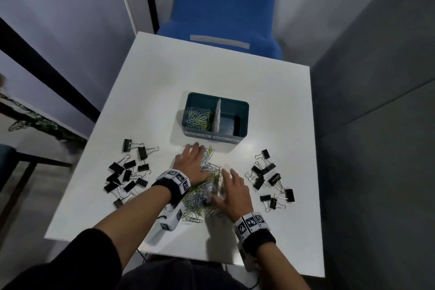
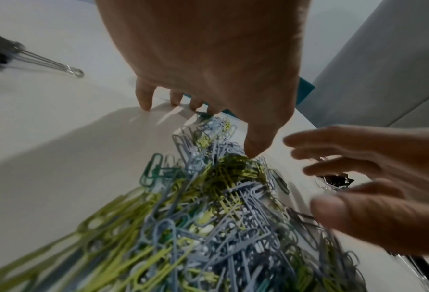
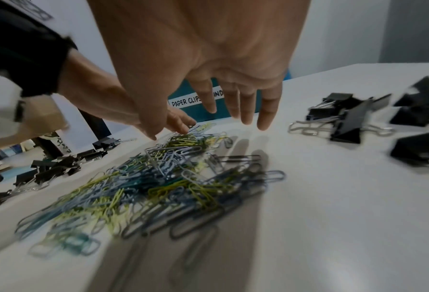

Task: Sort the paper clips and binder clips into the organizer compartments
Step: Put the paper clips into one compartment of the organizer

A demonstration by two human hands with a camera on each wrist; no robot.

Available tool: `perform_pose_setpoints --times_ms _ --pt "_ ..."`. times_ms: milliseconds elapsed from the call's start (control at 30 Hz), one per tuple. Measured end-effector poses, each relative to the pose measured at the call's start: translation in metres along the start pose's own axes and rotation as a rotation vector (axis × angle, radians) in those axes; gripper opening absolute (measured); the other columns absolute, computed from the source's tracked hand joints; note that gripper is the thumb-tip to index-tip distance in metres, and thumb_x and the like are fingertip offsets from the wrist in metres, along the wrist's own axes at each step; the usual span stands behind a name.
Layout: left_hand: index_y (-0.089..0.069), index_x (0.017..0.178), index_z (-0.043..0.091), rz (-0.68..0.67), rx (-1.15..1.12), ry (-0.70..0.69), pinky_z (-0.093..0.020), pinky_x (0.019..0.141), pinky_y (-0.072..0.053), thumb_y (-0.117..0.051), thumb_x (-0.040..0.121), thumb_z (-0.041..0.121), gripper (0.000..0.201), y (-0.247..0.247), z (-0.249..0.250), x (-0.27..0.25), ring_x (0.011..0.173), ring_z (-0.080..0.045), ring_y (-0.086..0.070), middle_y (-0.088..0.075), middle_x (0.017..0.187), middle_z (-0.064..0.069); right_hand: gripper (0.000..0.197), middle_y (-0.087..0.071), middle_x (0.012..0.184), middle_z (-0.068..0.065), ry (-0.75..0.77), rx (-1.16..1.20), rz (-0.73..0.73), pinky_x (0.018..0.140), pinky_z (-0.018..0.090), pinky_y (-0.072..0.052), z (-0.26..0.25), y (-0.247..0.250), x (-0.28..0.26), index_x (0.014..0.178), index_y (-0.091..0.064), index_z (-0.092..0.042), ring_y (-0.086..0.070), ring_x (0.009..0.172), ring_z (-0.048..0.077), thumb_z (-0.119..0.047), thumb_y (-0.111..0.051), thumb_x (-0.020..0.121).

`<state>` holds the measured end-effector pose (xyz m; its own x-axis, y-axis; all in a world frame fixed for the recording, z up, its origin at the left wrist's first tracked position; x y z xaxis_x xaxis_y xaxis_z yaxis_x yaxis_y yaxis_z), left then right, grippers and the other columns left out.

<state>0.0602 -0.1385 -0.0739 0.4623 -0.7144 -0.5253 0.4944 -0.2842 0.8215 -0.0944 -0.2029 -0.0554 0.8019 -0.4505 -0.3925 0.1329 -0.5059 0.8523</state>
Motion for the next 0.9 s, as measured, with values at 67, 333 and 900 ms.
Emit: perform_pose_setpoints --times_ms 67,333,900 --pt "0.000 0.152 0.024 -0.030 0.049 -0.072 -0.054 0.115 -0.015 -0.044 0.086 0.064 0.089 -0.006 0.012 -0.002 0.147 -0.028 0.005 0.008 0.161 0.000 0.095 -0.026 0.149 0.008 -0.055 -0.017 -0.036 0.096 0.041 -0.047 0.015 -0.005 -0.015 0.146 -0.017 -0.024 -0.036 0.129 0.028 -0.058 -0.068 0.074" --pt "-0.008 0.151 0.028 -0.064 0.080 -0.351 -0.050 0.114 -0.022 -0.045 0.081 0.067 0.088 -0.031 0.019 -0.051 0.147 -0.027 -0.003 -0.005 0.160 0.000 0.097 -0.034 0.127 0.007 -0.147 -0.030 -0.087 0.071 0.035 -0.054 0.020 -0.028 -0.032 0.145 -0.012 -0.021 -0.041 0.111 0.027 -0.020 -0.076 0.072" --pt "0.016 0.149 0.030 0.015 -0.220 -0.030 -0.044 0.096 -0.048 -0.088 0.062 0.034 0.135 -0.053 -0.030 -0.090 0.141 -0.030 -0.021 0.014 0.158 -0.004 0.128 -0.005 0.157 0.014 -0.004 -0.078 -0.149 0.108 0.046 -0.035 -0.003 -0.014 0.006 0.150 -0.001 -0.027 -0.017 0.138 0.038 -0.047 -0.085 0.057"
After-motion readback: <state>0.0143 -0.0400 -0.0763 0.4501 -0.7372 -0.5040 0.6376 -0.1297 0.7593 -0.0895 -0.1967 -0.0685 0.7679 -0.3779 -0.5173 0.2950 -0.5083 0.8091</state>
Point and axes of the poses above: each hand's wrist, its own x-axis towards the middle knuckle, its own y-axis out of the back of the hand, z = x × y, the point moved 7 cm from there along x, towards the middle knuckle
